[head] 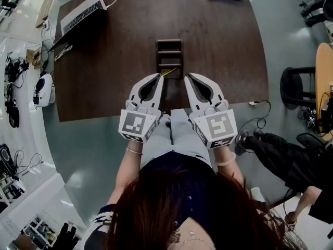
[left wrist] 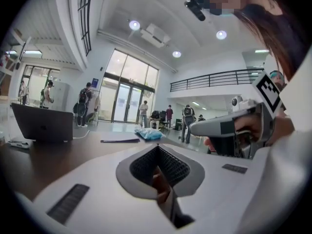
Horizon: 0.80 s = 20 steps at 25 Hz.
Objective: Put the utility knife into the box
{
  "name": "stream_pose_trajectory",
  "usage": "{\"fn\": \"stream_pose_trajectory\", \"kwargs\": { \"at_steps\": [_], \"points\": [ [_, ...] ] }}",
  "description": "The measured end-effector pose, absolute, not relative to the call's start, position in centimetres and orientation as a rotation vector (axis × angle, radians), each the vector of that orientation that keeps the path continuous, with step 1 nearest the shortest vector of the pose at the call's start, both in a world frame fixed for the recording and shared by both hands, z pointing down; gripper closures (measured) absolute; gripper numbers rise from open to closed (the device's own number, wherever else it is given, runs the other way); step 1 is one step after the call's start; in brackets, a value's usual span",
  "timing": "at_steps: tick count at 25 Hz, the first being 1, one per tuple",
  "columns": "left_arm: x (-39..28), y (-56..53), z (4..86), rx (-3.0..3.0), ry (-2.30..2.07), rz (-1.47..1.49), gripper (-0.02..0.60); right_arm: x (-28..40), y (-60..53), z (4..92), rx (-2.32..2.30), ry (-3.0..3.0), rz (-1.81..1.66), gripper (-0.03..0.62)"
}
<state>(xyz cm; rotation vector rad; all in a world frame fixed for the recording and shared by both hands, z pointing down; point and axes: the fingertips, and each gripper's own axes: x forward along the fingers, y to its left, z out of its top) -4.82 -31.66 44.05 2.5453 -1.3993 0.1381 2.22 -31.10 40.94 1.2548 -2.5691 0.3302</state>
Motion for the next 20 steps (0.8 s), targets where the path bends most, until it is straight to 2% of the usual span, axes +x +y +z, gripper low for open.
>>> {"fn": "stream_pose_trajectory", "kwargs": {
  "at_steps": [10, 20],
  "points": [
    [-5.6, -30.4, 31.4, 2.624, -1.486, -0.03, 0.581, 1.6, -30.8, 33.0, 1.34, -2.687, 0.166, 0.579],
    [-5.9, -30.1, 30.7, 2.626, -1.517, -0.052, 0.581, 2.2, -30.6, 31.7, 1.367, -2.669, 0.121, 0.58]
  ]
}}
